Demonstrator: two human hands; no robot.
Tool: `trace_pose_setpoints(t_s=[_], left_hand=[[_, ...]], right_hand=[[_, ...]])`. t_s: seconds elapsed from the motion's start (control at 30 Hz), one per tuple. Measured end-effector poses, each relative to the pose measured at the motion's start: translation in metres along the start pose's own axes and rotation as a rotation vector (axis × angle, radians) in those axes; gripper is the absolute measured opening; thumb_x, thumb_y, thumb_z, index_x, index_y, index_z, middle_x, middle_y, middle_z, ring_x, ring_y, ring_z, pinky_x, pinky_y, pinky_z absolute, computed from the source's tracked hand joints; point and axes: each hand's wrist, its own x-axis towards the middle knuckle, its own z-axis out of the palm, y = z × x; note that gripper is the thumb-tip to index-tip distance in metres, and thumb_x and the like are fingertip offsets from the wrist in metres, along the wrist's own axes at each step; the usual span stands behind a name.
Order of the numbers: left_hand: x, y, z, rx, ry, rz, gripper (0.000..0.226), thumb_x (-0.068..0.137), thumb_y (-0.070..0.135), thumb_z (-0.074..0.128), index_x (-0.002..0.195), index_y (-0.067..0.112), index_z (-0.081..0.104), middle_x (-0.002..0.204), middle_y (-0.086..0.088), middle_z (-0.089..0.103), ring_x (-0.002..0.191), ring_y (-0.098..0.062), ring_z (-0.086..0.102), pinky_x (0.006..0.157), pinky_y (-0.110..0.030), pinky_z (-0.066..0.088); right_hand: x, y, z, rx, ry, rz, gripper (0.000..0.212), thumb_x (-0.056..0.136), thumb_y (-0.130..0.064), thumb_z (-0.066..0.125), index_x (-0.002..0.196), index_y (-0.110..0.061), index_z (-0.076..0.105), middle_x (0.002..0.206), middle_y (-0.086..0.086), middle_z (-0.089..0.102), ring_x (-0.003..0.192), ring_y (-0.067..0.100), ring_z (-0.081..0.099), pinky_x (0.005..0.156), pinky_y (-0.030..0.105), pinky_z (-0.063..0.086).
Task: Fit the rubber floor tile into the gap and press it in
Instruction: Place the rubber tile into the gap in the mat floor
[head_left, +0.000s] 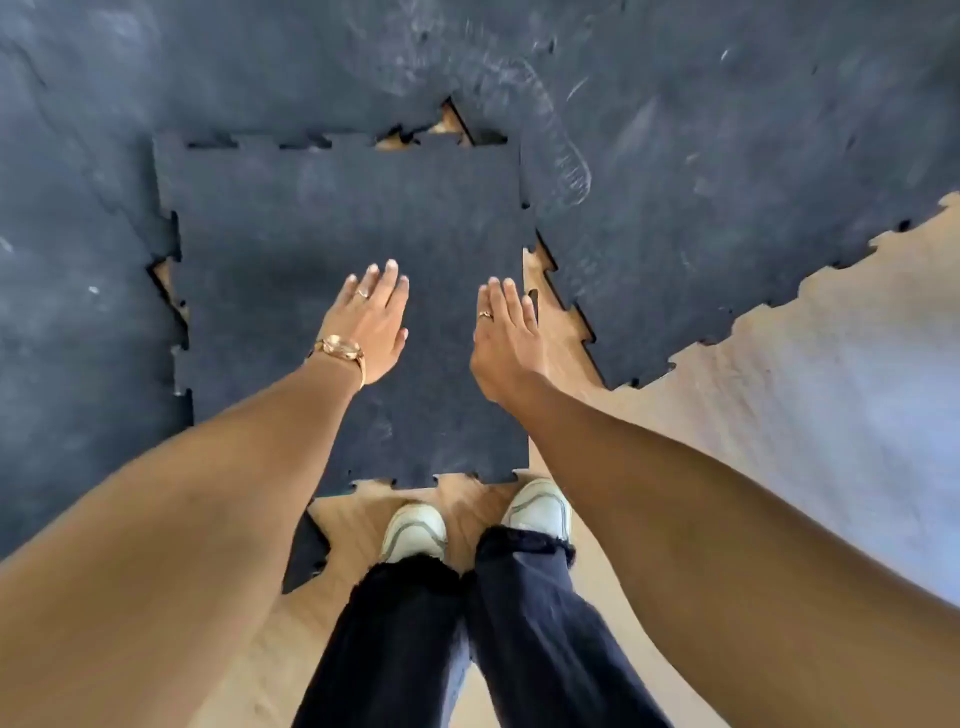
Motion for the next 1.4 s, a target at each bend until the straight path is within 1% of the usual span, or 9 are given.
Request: trace_pose_setpoints(t_s=[0.23, 0.43, 0.83, 0.9, 1.03, 1.13, 1.23, 1.3, 1.4], left_hand=[[0.076, 0.001, 0.079, -0.082, 0.284, -0.01, 0.068, 0.101, 0.037, 0.032, 0.155, 0.007, 0.004, 0.163, -0.014, 0.002, 0.15, -0.034, 0.004, 0.121, -0.051, 0.008], [0.088, -0.012, 0.11, -0.07, 0.513, 0.05, 0.069, 0.098, 0.044, 0.025, 0.155, 0.009, 0.007, 0.163, -0.013, 0.003, 0.15, -0.032, 0.003, 0.12, -0.055, 0.01], [0.084, -0.011, 0.112, -0.15, 0.574, 0.068, 0.066, 0.098, 0.045, 0.029, 0.154, 0.011, 0.021, 0.162, -0.009, 0.015, 0.15, -0.027, 0.012, 0.12, -0.051, 0.016], [0.082, -0.01, 0.113, -0.148, 0.601, 0.062, 0.066, 0.098, 0.047, 0.028, 0.153, 0.011, 0.024, 0.162, -0.011, 0.015, 0.15, -0.029, 0.015, 0.12, -0.05, 0.015], [0.072, -0.009, 0.108, -0.264, 0.63, -0.184, 0.079, 0.091, 0.057, 0.038, 0.153, 0.009, 0.023, 0.16, -0.023, 0.014, 0.149, -0.036, 0.01, 0.121, -0.051, 0.007], [0.063, -0.015, 0.103, -0.461, 0.678, -0.413, 0.075, 0.092, 0.051, 0.038, 0.149, 0.003, 0.033, 0.155, -0.029, 0.023, 0.145, -0.044, 0.019, 0.118, -0.058, 0.016], [0.048, -0.049, 0.114, -0.552, 0.735, -0.624, 0.08, 0.09, 0.049, 0.056, 0.147, -0.001, 0.032, 0.152, -0.036, 0.02, 0.143, -0.05, 0.016, 0.116, -0.061, 0.014], [0.028, -0.083, 0.126, -0.54, 0.67, -0.766, 0.097, 0.082, 0.06, 0.062, 0.148, -0.002, 0.026, 0.152, -0.039, 0.013, 0.143, -0.052, 0.01, 0.117, -0.06, 0.008], [-0.008, -0.122, 0.135, -0.581, 0.489, -0.943, 0.116, 0.072, 0.081, 0.05, 0.153, 0.005, 0.015, 0.155, -0.036, 0.004, 0.144, -0.05, 0.006, 0.118, -0.056, 0.005]], right_hand=[[0.077, 0.0, 0.075, 0.07, 0.161, 0.033, 0.063, 0.106, -0.029, 0.027, 0.153, -0.001, -0.003, 0.163, 0.014, -0.006, 0.151, 0.026, -0.007, 0.123, 0.038, -0.001], [0.084, 0.018, 0.107, 0.103, 0.401, -0.126, 0.064, 0.103, -0.036, 0.027, 0.154, 0.0, 0.011, 0.163, 0.017, 0.006, 0.151, 0.028, 0.001, 0.124, 0.042, 0.004], [0.08, 0.015, 0.106, 0.082, 0.422, -0.105, 0.065, 0.101, -0.04, 0.031, 0.153, -0.003, 0.018, 0.162, 0.012, 0.011, 0.151, 0.025, 0.004, 0.121, 0.039, 0.004], [0.079, 0.016, 0.105, 0.049, 0.437, -0.119, 0.065, 0.103, -0.041, 0.028, 0.154, -0.004, 0.011, 0.163, 0.011, 0.004, 0.15, 0.025, -0.004, 0.121, 0.037, -0.002], [0.078, 0.013, 0.098, -0.022, 0.355, -0.064, 0.066, 0.105, -0.045, 0.018, 0.151, -0.011, -0.015, 0.162, 0.006, -0.018, 0.145, 0.021, -0.026, 0.118, 0.036, -0.019], [0.074, -0.001, 0.1, 0.034, 0.329, 0.157, 0.07, 0.102, -0.053, 0.022, 0.154, -0.02, -0.013, 0.162, 0.009, -0.018, 0.148, 0.03, -0.019, 0.119, 0.046, -0.011], [0.069, -0.012, 0.11, 0.149, 0.358, 0.365, 0.078, 0.096, -0.064, 0.023, 0.154, -0.025, -0.011, 0.162, 0.017, -0.014, 0.149, 0.037, -0.012, 0.119, 0.052, -0.004], [0.068, -0.011, 0.115, 0.177, 0.391, 0.398, 0.081, 0.094, -0.067, 0.022, 0.155, -0.026, -0.01, 0.161, 0.021, -0.013, 0.148, 0.04, -0.012, 0.119, 0.052, -0.003], [0.065, -0.013, 0.113, 0.225, 0.417, 0.439, 0.088, 0.089, -0.074, 0.025, 0.155, -0.027, -0.008, 0.161, 0.022, -0.012, 0.147, 0.044, -0.011, 0.119, 0.053, -0.003]])
